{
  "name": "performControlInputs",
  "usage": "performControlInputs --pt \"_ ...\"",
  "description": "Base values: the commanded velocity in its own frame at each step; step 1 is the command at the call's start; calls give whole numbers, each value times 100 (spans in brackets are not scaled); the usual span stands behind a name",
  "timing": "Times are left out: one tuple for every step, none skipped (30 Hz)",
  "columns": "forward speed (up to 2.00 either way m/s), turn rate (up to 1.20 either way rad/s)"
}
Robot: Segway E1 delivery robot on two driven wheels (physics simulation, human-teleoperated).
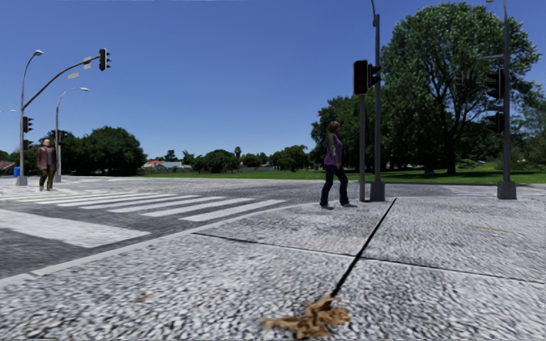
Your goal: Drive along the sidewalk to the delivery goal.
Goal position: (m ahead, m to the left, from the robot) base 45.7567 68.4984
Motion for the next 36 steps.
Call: performControlInputs --pt "153 0" --pt "154 0" --pt "154 0" --pt "154 0" --pt "155 0" --pt "155 0" --pt "155 0" --pt "155 0" --pt "155 0" --pt "155 0" --pt "155 0" --pt "155 0" --pt "155 0" --pt "155 0" --pt "155 0" --pt "155 0" --pt "155 0" --pt "155 9" --pt "155 12" --pt "155 13" --pt "155 13" --pt "155 13" --pt "155 13" --pt "155 13" --pt "155 13" --pt "155 13" --pt "156 13" --pt "157 13" --pt "159 13" --pt "159 13" --pt "165 13" --pt "170 13" --pt "174 13" --pt "174 13" --pt "175 13" --pt "176 14"
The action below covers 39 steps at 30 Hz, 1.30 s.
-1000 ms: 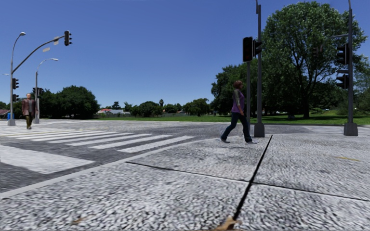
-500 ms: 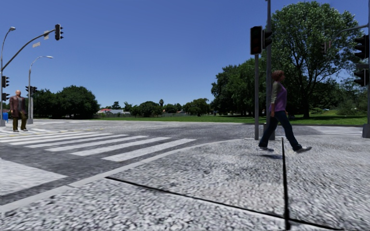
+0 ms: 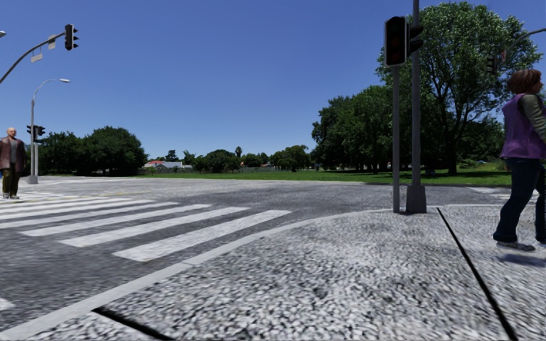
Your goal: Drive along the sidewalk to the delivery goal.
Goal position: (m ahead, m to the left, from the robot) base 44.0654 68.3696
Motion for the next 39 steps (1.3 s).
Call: performControlInputs --pt "177 16" --pt "177 16" --pt "177 18" --pt "177 18" --pt "177 20" --pt "177 20" --pt "177 23" --pt "177 25" --pt "172 27" --pt "172 27" --pt "163 31" --pt "160 34" --pt "159 34" --pt "159 34" --pt "159 35" --pt "158 35" --pt "158 34" --pt "158 33" --pt "158 33" --pt "158 33" --pt "158 33" --pt "160 33" --pt "160 33" --pt "167 32" --pt "174 30" --pt "179 29" --pt "179 29" --pt "179 25" --pt "180 10" --pt "181 1" --pt "181 0" --pt "181 0" --pt "181 5" --pt "180 14" --pt "169 29" --pt "150 38" --pt "150 38" --pt "132 49" --pt "124 53"
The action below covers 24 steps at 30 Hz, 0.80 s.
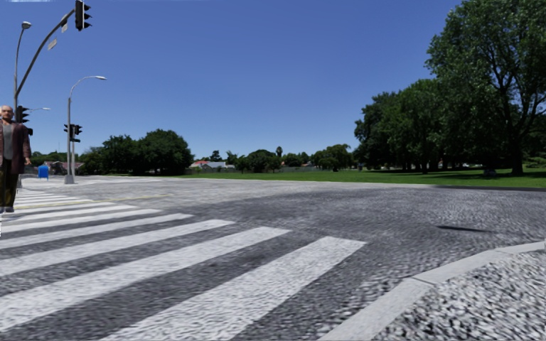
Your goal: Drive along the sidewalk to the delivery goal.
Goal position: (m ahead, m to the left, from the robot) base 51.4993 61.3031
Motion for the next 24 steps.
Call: performControlInputs --pt "124 53" --pt "122 54" --pt "141 54" --pt "163 51" --pt "171 49" --pt "171 49" --pt "174 53" --pt "174 66" --pt "174 69" --pt "174 69" --pt "174 62" --pt "174 44" --pt "174 0" --pt "174 0" --pt "174 0" --pt "174 0" --pt "175 0" --pt "177 0" --pt "177 0" --pt "179 0" --pt "180 0" --pt "180 0" --pt "180 0" --pt "181 0"
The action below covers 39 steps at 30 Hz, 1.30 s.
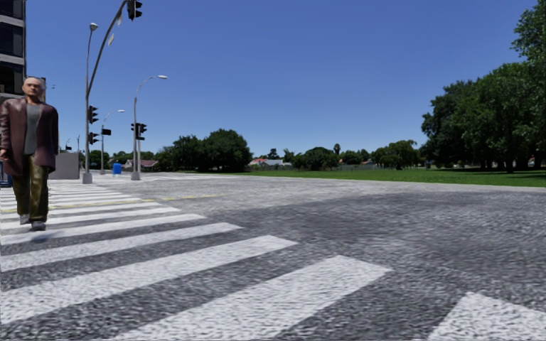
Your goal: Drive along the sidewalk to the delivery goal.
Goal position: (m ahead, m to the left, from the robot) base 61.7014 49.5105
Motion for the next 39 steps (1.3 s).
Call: performControlInputs --pt "181 0" --pt "181 0" --pt "181 8" --pt "181 21" --pt "176 30" --pt "176 30" --pt "171 34" --pt "167 35" --pt "163 36" --pt "163 36" --pt "162 41" --pt "161 43" --pt "159 43" --pt "159 43" --pt "155 43" --pt "150 44" --pt "150 44" --pt "148 44" --pt "148 44" --pt "148 44" --pt "148 44" --pt "148 44" --pt "148 44" --pt "148 44" --pt "148 44" --pt "148 44" --pt "148 44" --pt "147 44" --pt "147 44" --pt "147 44" --pt "147 0" --pt "147 0" --pt "147 0" --pt "147 0" --pt "147 0" --pt "147 0" --pt "147 0" --pt "147 0" --pt "147 0"
